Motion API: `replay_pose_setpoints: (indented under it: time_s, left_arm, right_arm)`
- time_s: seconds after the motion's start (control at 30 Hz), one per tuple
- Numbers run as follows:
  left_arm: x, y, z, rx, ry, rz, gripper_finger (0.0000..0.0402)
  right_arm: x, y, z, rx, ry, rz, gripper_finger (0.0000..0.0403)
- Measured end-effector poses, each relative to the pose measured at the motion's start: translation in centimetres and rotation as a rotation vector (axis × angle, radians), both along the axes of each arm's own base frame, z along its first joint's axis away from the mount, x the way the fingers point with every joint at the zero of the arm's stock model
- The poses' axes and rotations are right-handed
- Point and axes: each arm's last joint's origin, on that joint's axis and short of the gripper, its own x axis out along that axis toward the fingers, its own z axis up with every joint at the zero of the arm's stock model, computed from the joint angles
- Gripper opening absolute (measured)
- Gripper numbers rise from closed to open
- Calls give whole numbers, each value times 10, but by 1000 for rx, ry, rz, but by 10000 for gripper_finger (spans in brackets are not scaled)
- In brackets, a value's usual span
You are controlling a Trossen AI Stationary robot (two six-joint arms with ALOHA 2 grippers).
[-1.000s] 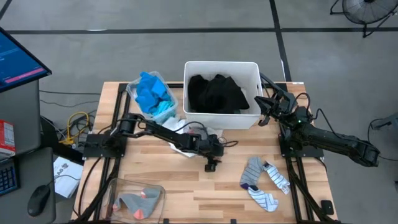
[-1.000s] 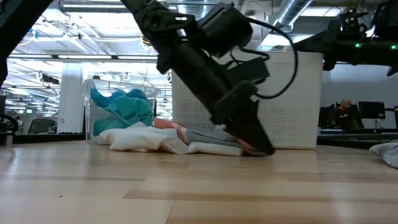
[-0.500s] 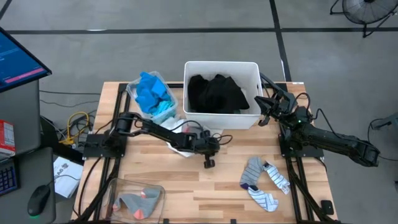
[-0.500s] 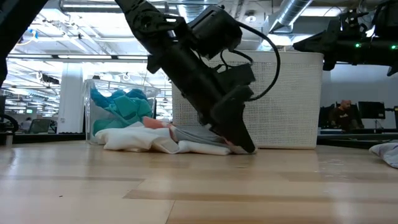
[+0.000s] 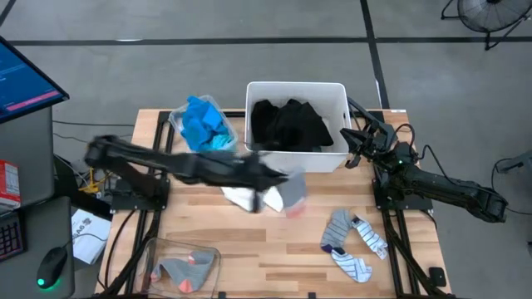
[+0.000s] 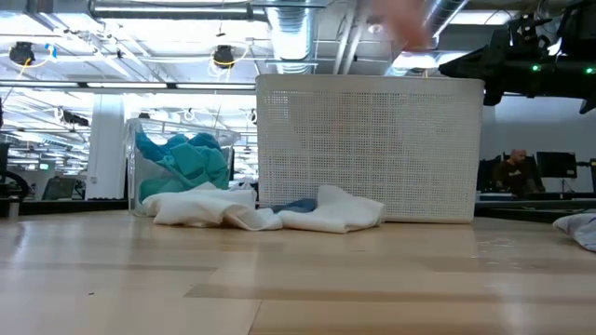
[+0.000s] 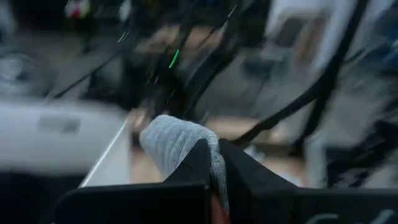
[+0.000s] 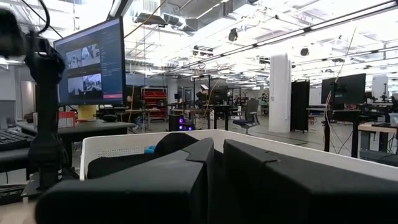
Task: Pick & Place Cloths
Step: Put the gray and pink sock into the transparent bin
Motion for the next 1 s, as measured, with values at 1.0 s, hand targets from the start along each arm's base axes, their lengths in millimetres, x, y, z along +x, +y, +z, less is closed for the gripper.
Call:
replay_pose_setpoints:
  time_s: [1.0]
  left_arm:
    - [-215, -129, 14, -467, 515, -251, 1]
  right_arm:
    - [0, 0, 0, 0, 0, 0, 37]
